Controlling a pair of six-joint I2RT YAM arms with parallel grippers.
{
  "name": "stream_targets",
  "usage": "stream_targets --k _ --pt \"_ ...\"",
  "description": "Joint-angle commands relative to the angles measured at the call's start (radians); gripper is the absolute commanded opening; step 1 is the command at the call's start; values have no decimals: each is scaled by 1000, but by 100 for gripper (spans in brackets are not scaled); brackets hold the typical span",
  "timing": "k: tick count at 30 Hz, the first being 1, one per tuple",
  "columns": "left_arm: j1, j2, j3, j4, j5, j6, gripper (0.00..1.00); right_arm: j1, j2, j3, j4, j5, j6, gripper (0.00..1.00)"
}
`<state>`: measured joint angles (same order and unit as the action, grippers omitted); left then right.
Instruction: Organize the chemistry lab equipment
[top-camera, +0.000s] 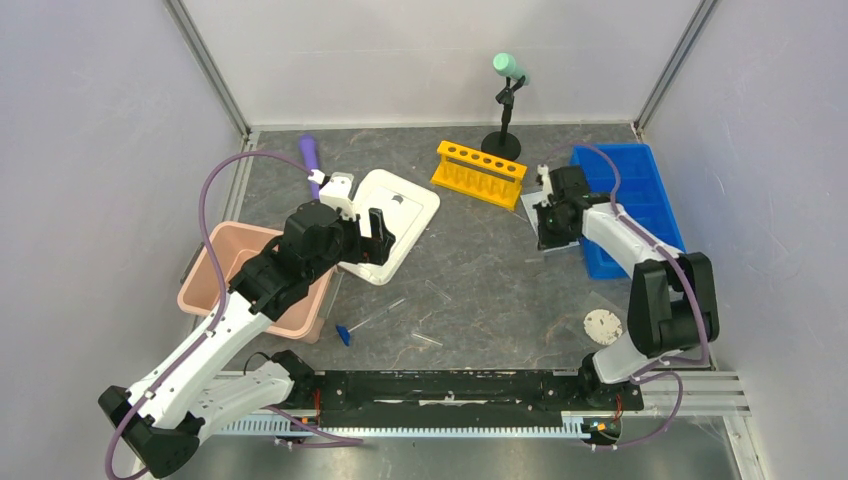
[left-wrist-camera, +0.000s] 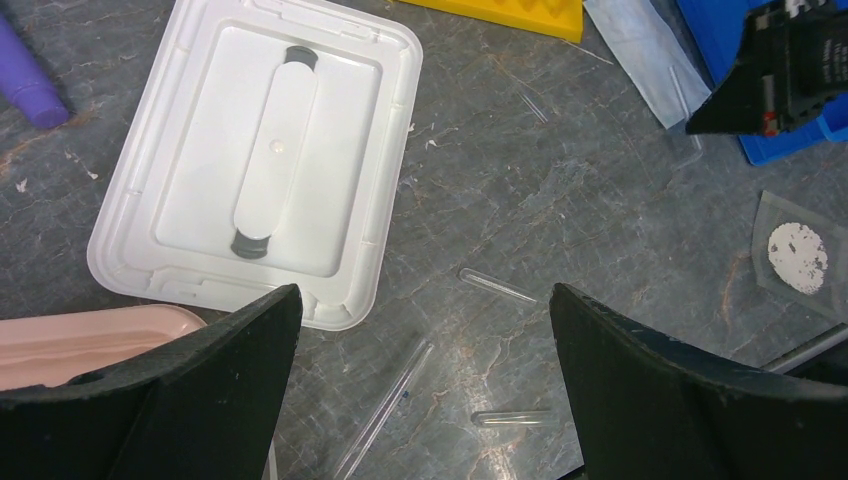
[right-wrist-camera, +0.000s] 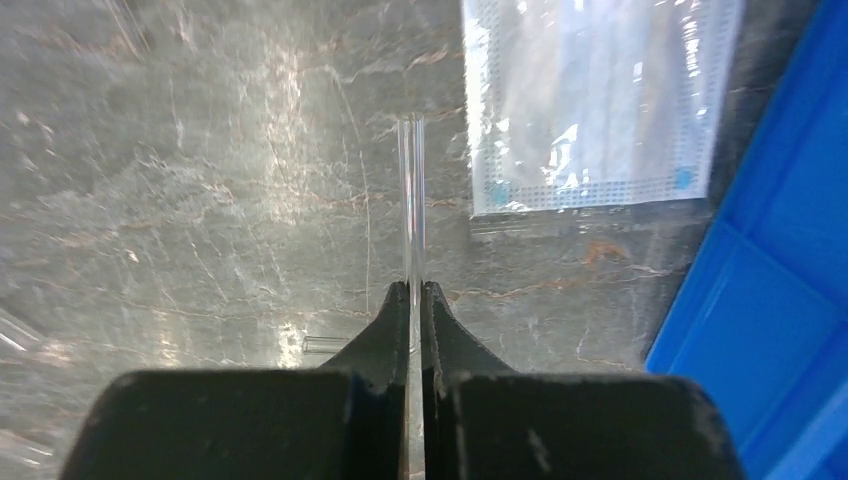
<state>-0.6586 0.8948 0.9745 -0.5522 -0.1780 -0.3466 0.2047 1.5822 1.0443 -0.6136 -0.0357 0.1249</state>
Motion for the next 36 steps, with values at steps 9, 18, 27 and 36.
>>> stream_targets --k 9,18,27,36 --pt "-3 5 -3 6 -13 31 100 -301 -229 3 191 -91 251 0" --pt "-3 5 -5 6 -16 31 100 -494 -340 -122 293 -26 469 0" --pt "-3 9 -3 6 -13 31 100 -553 -329 -141 188 200 641 0" --pt "-3 22 -2 5 -14 31 100 -562 -319 -173 118 356 806 0"
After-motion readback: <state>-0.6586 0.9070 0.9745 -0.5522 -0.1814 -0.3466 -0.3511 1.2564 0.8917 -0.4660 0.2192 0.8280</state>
